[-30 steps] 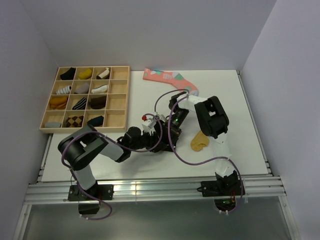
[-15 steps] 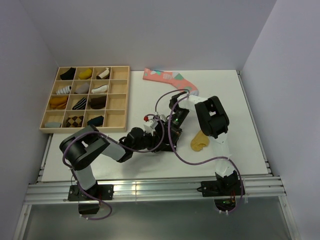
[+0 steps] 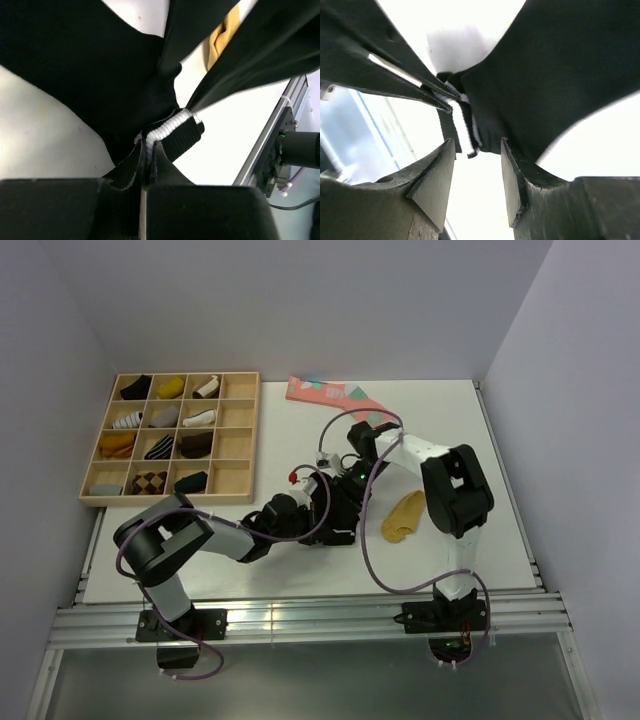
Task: Roll the socks
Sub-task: Roll the sock at the center of the board.
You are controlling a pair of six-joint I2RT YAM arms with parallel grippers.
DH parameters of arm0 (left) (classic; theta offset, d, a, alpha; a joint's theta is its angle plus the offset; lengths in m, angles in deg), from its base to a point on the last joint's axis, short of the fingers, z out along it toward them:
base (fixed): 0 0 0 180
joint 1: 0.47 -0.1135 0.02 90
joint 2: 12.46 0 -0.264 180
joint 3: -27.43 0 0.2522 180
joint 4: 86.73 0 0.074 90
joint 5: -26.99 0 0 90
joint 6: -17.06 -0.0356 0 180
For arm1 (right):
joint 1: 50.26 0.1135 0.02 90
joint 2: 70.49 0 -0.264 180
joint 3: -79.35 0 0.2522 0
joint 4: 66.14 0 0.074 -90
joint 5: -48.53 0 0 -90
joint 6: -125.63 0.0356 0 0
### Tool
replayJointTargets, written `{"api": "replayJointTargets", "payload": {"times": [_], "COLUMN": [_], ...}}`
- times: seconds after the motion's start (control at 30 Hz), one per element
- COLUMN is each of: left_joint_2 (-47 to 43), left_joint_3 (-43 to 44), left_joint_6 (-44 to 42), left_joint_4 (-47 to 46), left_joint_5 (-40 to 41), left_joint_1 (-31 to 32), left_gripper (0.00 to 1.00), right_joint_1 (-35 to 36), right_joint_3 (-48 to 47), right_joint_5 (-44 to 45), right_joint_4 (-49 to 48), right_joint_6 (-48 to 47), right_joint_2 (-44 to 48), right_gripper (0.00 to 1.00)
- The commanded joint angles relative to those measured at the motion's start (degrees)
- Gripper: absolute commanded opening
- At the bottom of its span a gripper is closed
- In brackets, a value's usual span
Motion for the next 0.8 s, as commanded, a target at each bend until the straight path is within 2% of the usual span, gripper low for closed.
{"api": "replayJointTargets", "payload": {"times": [0.0, 0.23, 0.33, 0.53, 0.67, 0.77], "left_joint_2": [-0.4, -3.7, -4.4, -3.3, -0.4, 1.7], "left_joint_3": [-0.8, 2.5, 4.6, 10.9, 14.3, 16.5], "left_joint_6": [2.1, 4.7, 6.6, 7.9, 8.9, 9.2], "left_joint_4": [12.8, 25.2, 30.4, 39.8, 42.6, 44.2], "left_joint_5": [-0.8, -2.2, -5.8, -13.0, -18.2, -20.5], "left_joint_1": [0.4, -0.7, -1.8, -4.2, -5.8, -6.9], "left_gripper": [0.0, 0.0, 0.0, 0.0, 0.0, 0.0], "right_joint_1": [-1.9, -6.0, -6.5, -6.3, -4.3, 0.3], "right_joint_3": [1.7, 9.2, 14.7, 23.2, 27.4, 31.7], "right_joint_5": [1.4, 2.7, 4.8, 4.0, 3.5, 5.6], "right_joint_4": [-8.0, -15.4, -20.0, -25.3, -26.8, -29.4], "right_joint_6": [2.6, 4.1, 2.5, -2.6, -6.3, -8.0], "right_joint_2": [6.1, 16.5, 22.1, 30.4, 35.4, 40.3], "right_gripper": [0.5, 0.49, 0.45, 0.46, 0.47, 0.5]}}
